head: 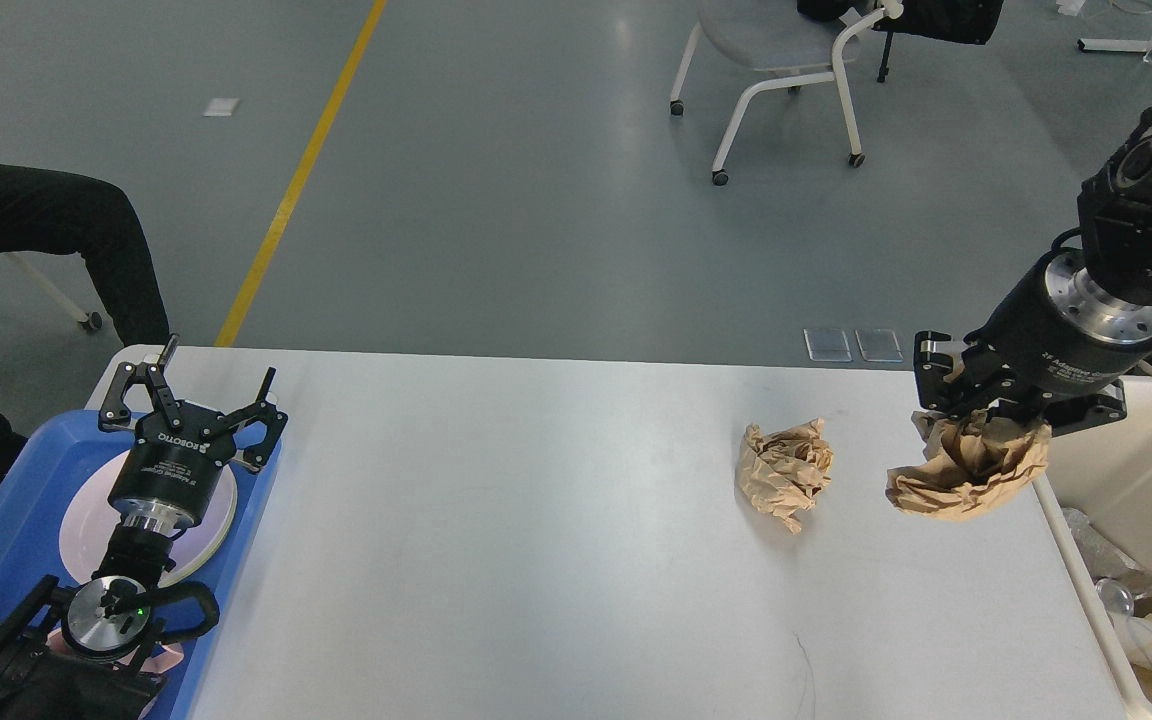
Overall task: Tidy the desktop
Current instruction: 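Carry the paper piece with the right gripper into the bin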
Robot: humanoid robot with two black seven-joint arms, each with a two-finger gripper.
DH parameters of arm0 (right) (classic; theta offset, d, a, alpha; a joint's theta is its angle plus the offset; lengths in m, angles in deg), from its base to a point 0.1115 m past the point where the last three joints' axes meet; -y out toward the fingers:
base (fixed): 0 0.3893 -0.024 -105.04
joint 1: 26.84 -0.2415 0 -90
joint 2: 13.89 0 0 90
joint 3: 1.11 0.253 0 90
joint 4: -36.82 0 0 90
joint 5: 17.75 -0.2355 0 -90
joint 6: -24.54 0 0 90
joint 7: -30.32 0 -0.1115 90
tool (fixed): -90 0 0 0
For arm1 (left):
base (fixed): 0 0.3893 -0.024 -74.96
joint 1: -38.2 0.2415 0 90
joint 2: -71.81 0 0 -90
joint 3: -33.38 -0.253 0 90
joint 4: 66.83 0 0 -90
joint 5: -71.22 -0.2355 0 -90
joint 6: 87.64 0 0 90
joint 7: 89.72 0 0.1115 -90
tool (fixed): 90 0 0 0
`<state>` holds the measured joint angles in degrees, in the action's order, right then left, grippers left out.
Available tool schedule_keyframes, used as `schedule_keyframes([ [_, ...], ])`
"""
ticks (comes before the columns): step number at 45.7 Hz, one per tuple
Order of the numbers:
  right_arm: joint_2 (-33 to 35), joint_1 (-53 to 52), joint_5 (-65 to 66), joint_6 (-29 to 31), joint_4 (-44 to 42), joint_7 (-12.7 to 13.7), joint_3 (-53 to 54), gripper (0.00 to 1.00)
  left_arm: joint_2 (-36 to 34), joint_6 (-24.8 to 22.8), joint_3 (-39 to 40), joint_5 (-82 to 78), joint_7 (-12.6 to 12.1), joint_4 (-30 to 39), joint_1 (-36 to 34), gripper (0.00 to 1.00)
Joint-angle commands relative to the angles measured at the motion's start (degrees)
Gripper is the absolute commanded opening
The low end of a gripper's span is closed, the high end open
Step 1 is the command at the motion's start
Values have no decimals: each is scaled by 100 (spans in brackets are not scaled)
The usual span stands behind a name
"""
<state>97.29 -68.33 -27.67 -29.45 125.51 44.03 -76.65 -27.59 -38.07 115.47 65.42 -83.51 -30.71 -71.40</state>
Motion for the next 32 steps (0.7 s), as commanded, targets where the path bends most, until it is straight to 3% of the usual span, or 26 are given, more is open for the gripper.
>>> schedule_keyframes([
  [1,359,192,17,-67,-272,9,-128,0,0,0,0,0,-6,9,0,96],
  [14,1810,1852,201,-691,-2003,36,-84,0,0,0,0,0,-6,9,0,96],
  [27,1943,4410,245,-2211,-3682,27,399,0,0,0,0,0,-6,0,0,96],
  [32,1785,5727,193,-2590,-4779,36,768,0,0,0,0,0,-6,0,0,96],
])
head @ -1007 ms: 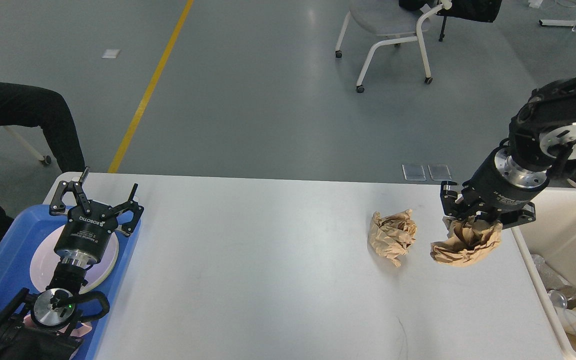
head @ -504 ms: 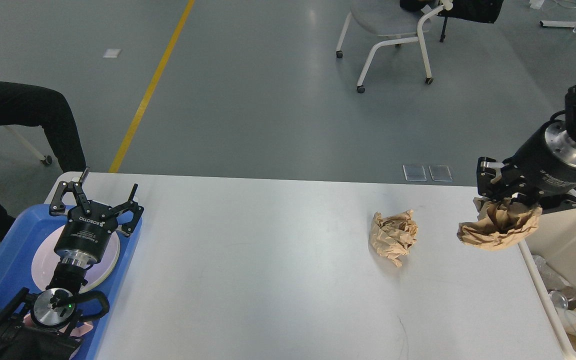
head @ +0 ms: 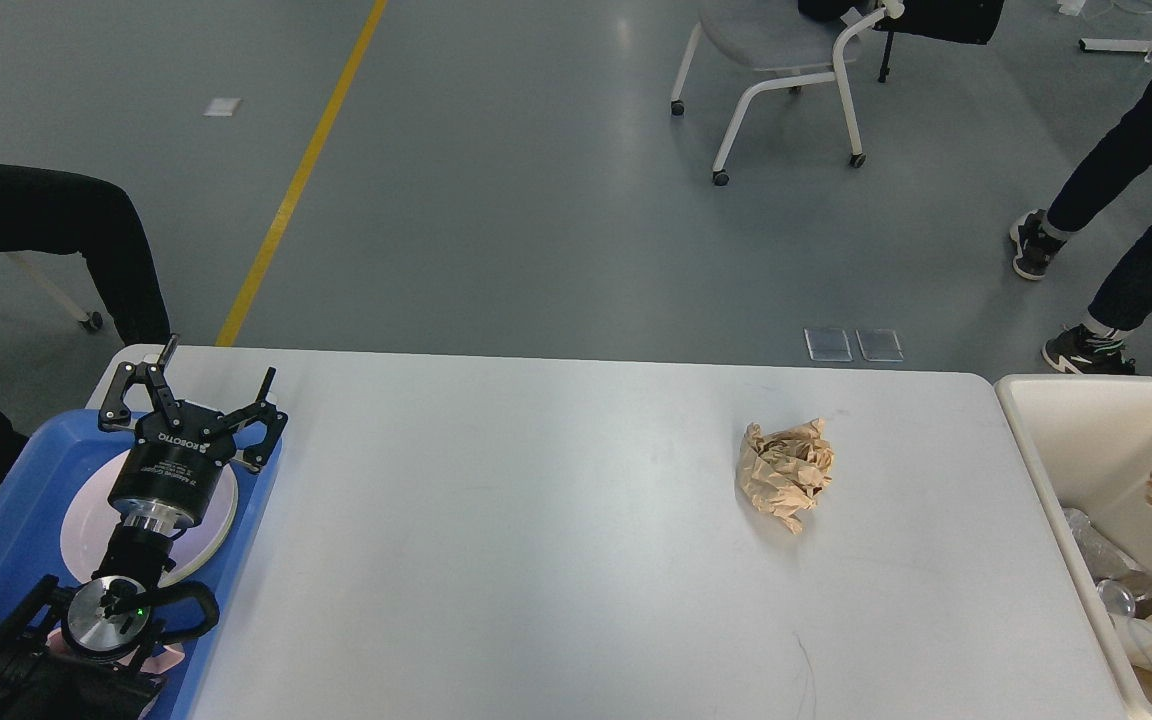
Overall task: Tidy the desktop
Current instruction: 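Carry the paper piece with the right gripper into the bin, then release the paper in the bin and raise the right gripper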
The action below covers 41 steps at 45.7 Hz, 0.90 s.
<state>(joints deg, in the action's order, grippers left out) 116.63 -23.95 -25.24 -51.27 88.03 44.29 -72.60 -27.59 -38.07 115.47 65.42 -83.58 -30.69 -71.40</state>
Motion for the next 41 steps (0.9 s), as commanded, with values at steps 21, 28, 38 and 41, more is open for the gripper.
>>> schedule_keyframes([
  [21,-1969,5221,-95,-1102,-5183,18,1594,0,0,0,0,0,1,-2,0,96],
  [28,-2005,5388,-104,-1261,-5191,27,1620,0,0,0,0,0,10,-2,0,96],
  [38,-2049,5476,-104,-1261,-5165,27,1655,0,0,0,0,-8,1,-2,0,96],
  [41,-2128,5564,-104,-1261,-5174,27,1655,0,0,0,0,0,1,-2,0,96],
])
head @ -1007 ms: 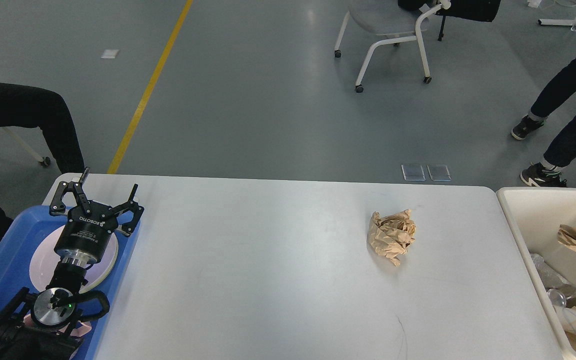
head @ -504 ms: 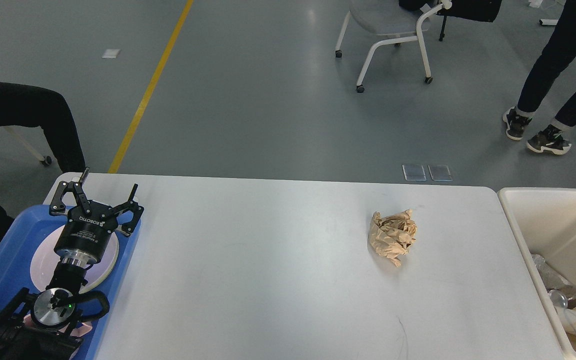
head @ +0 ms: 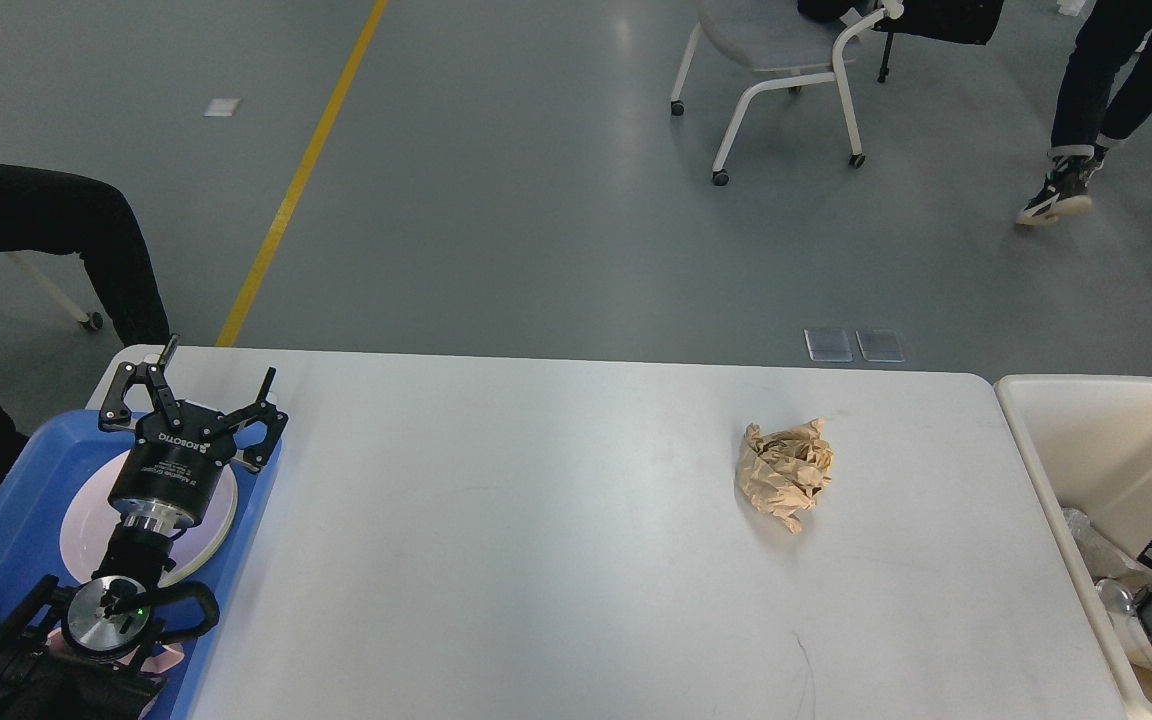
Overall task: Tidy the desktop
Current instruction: 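Release the paper in the bin and raise the right gripper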
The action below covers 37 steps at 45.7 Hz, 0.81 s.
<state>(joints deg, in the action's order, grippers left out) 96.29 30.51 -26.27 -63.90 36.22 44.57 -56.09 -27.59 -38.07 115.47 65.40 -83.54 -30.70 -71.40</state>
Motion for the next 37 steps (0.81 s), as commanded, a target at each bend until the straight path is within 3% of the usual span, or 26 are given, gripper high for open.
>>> schedule_keyframes([
  [1,-110,144,-1,-7,7,0,5,0,0,0,0,2,-3,-1,0,96],
  [18,-155,302,-19,-33,-2,0,14,0,0,0,0,2,-3,-1,0,96],
  [19,-146,293,-19,-42,-11,0,5,14,0,0,0,2,6,-1,0,96],
  [20,-137,285,-19,-60,-11,0,5,36,0,0,0,2,-3,-1,0,96],
  [22,-119,250,-19,-138,-11,-9,-4,87,0,0,0,2,-3,-1,0,96],
  [23,-128,232,-19,-191,-11,0,-4,100,0,0,0,2,-3,-1,0,96],
  [37,-146,118,-19,-218,60,0,13,100,0,0,0,2,-3,-1,0,96],
])
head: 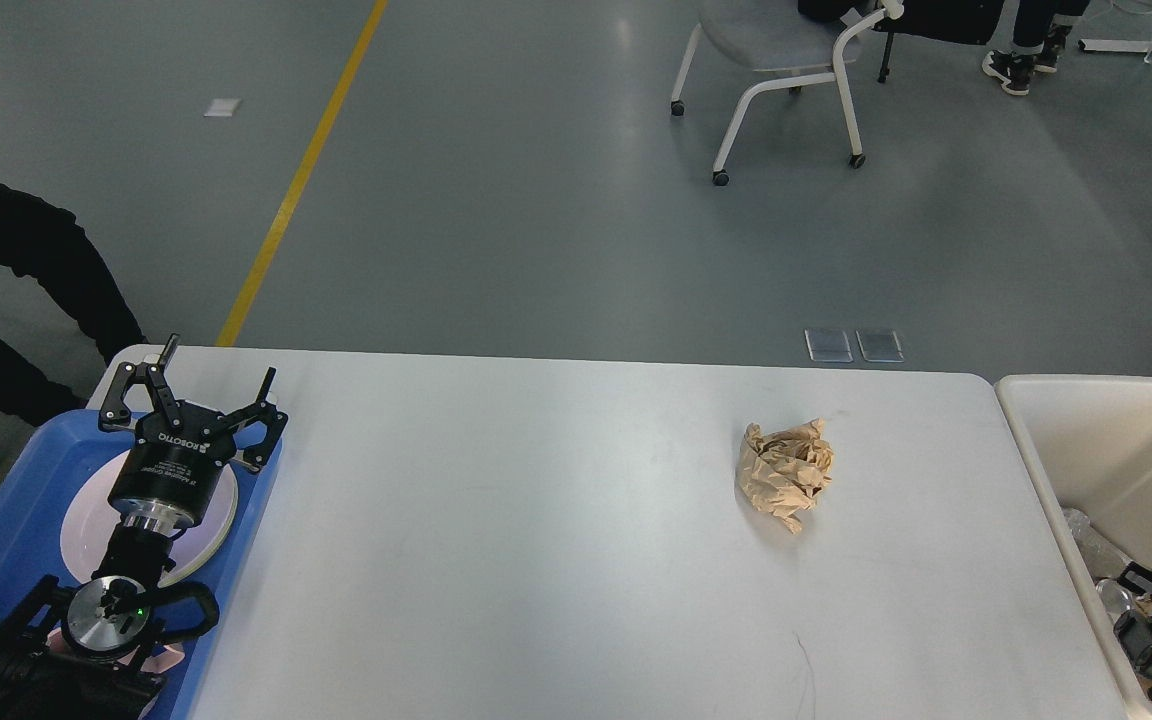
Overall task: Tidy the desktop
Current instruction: 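Release the paper in the bin and raise the right gripper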
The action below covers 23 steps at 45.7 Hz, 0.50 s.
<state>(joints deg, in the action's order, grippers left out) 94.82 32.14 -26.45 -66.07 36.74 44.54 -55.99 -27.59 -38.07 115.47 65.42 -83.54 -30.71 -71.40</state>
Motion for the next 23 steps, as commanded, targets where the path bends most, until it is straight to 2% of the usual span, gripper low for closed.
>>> schedule_keyframes([
  [1,1,-45,-1,0,8,-6,3,100,0,0,0,0,6,0,0,96],
  [13,98,-290,17,78,105,-15,3,100,0,0,0,0,-3,0,0,96],
  [16,369,-702,26,262,420,3,3,100,0,0,0,0,-3,0,0,96],
  [23,1090,-2310,218,1097,1606,11,-85,100,0,0,0,0,6,9,0,96],
])
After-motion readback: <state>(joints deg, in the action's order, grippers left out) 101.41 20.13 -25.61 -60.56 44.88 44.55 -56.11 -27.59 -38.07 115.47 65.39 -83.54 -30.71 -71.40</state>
